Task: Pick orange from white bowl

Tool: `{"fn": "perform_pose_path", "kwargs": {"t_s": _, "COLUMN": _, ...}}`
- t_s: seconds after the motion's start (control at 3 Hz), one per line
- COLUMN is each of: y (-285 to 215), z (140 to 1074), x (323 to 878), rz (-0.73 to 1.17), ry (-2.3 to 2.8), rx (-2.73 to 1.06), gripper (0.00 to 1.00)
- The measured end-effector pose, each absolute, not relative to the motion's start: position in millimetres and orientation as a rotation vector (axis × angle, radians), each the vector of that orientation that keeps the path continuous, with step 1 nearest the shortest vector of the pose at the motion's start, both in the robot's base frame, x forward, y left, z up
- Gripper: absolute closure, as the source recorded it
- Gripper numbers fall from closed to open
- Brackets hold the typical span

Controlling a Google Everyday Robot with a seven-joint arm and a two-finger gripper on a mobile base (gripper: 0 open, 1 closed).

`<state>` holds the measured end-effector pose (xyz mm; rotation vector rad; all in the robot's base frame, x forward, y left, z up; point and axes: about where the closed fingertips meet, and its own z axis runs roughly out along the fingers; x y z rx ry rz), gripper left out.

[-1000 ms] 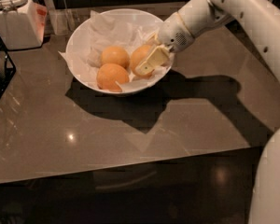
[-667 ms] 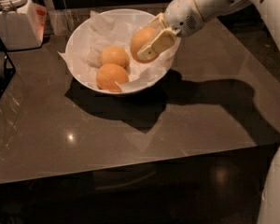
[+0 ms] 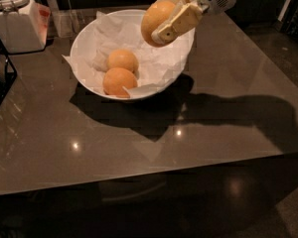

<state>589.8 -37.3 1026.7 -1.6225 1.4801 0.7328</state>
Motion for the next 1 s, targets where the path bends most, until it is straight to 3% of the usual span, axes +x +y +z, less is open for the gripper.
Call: {"fn": "perform_pose_path", "kwargs": {"t_s": 1.0, "y": -65, "z": 1037, "x": 561, "rz": 0.681, "ry": 1.455, "rx": -1.484, "gripper": 1.0}}
